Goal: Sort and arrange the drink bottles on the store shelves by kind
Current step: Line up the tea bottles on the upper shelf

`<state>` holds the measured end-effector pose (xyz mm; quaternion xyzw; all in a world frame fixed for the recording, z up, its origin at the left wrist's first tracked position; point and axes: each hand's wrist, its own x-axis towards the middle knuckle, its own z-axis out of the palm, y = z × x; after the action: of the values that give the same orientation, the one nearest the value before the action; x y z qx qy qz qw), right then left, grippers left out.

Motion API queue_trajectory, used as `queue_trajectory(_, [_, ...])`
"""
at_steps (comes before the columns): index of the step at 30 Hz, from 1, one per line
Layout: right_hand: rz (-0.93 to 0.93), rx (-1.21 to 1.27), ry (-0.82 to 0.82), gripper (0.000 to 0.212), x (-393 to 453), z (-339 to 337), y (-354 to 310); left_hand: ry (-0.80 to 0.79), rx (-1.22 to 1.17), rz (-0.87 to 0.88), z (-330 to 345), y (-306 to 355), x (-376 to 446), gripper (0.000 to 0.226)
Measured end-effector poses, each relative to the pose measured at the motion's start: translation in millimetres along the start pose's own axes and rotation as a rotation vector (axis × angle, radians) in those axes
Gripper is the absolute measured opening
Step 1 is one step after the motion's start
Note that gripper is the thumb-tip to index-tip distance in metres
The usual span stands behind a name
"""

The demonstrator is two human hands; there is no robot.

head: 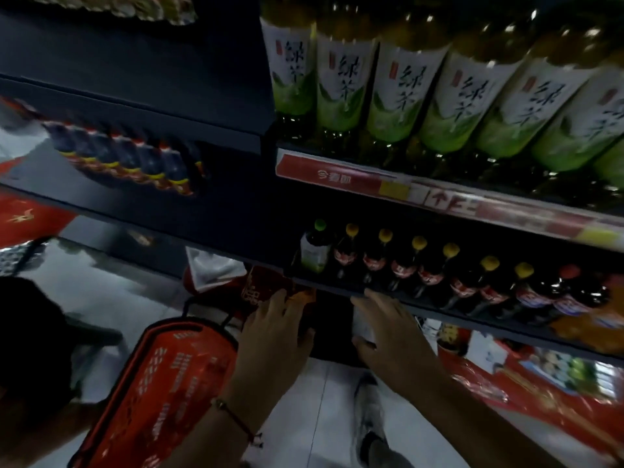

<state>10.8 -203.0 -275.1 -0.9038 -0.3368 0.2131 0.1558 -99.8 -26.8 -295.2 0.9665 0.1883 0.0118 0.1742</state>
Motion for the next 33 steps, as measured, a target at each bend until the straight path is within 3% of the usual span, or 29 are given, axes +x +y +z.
queue_trajectory(6, [0.118, 0.038, 0.19, 0.069, 54.4, 85.1, 3.9, 0.059, -0.124, 0.109, 90.2, -72.9, 58.3, 0.051])
queue_trajectory(12, [0.121, 0.041, 0.399, 0.075, 124.0, 179.3, 53.5, 0.172, -0.303, 0.086, 207.4, -121.0, 134.5, 0.096])
queue_trajectory(15, [0.096, 0.049, 0.493, 0.075, 144.8, 210.3, 73.3, 0.255, -0.504, 0.062, 234.0, -114.0, 167.8, 0.113])
queue_trajectory(19, [0.074, 0.129, 0.589, 0.079, 160.3, 231.1, 79.1, 0.334, -0.722, 0.162, 259.2, -106.7, 209.3, 0.123])
queue_trajectory(22, [0.074, 0.198, 0.568, 0.08, 173.4, 238.3, 81.0, 0.297, -0.885, 0.162, 272.3, -111.0, 232.6, 0.117])
queue_trajectory(26, [0.128, 0.4, 0.499, 0.075, 176.9, 238.6, 74.9, 0.339, -0.813, 0.173, 262.4, -113.4, 235.3, 0.098])
queue_trajectory(32, [0.266, 0.954, 0.334, 0.028, 152.0, 238.1, 41.2, 0.062, -1.085, 0.083, 231.9, -141.7, 151.3, 0.079])
queue_trajectory(33, [0.281, 1.05, 0.25, 0.038, 144.0, 239.4, 35.1, 0.024, -1.145, 0.065, 222.1, -143.4, 129.0, 0.074])
